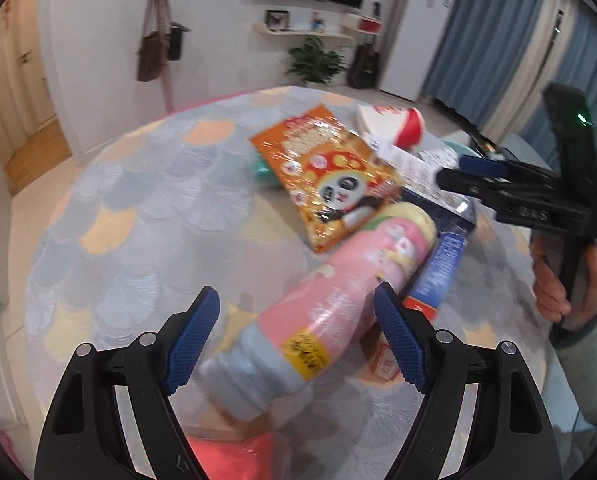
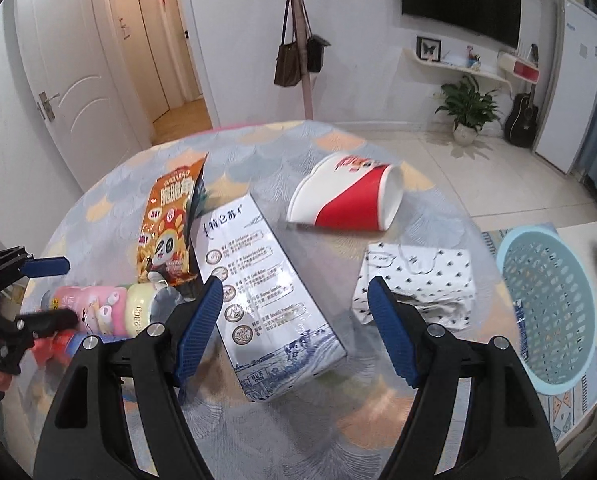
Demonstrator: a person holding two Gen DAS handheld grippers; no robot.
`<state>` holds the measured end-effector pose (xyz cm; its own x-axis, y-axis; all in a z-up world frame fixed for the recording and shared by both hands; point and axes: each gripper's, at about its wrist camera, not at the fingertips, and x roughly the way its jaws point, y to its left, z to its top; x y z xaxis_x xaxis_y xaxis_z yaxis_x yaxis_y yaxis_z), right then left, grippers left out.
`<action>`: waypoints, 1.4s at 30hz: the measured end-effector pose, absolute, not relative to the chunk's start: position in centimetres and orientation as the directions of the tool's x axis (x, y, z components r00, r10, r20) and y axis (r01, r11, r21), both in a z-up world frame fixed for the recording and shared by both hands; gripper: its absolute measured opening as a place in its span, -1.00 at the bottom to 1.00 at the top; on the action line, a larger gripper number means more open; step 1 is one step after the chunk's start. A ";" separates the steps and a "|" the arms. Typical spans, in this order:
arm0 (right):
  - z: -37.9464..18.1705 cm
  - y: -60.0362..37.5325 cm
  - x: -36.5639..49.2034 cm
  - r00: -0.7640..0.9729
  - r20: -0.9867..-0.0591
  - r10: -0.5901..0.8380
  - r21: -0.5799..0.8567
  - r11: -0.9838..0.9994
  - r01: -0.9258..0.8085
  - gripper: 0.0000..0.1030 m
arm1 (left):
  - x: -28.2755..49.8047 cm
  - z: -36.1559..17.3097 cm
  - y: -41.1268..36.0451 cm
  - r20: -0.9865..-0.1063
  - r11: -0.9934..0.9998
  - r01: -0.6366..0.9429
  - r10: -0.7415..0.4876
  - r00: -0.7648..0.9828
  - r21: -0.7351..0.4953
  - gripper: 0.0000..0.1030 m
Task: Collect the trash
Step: 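Grasp the pink drink bottle with the left tool while the right tool grasps another milk carton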
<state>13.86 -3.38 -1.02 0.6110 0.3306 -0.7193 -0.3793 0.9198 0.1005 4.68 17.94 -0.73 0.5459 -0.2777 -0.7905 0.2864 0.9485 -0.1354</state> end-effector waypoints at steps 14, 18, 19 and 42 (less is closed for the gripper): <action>-2.1 -1.4 13.7 0.546 -0.765 0.341 0.076 0.890 -0.450 0.39 | 5.8 -1.9 15.3 -0.823 0.892 0.426 -0.351 0.446 -0.149 0.57; -2.4 -0.8 13.0 0.557 -0.769 0.312 0.031 0.889 -0.456 0.38 | 5.5 -2.2 14.6 -0.839 0.868 0.465 -0.378 0.392 -0.174 0.59; -2.4 -0.7 12.8 0.562 -0.771 0.300 0.014 0.890 -0.455 0.32 | 5.5 -2.3 14.3 -0.844 0.862 0.476 -0.380 0.379 -0.174 0.60; -3.2 -2.8 10.9 0.506 -0.806 0.308 0.105 0.915 -0.389 0.32 | 2.3 0.9 14.6 -0.773 0.924 0.311 -0.361 0.521 -0.222 -0.06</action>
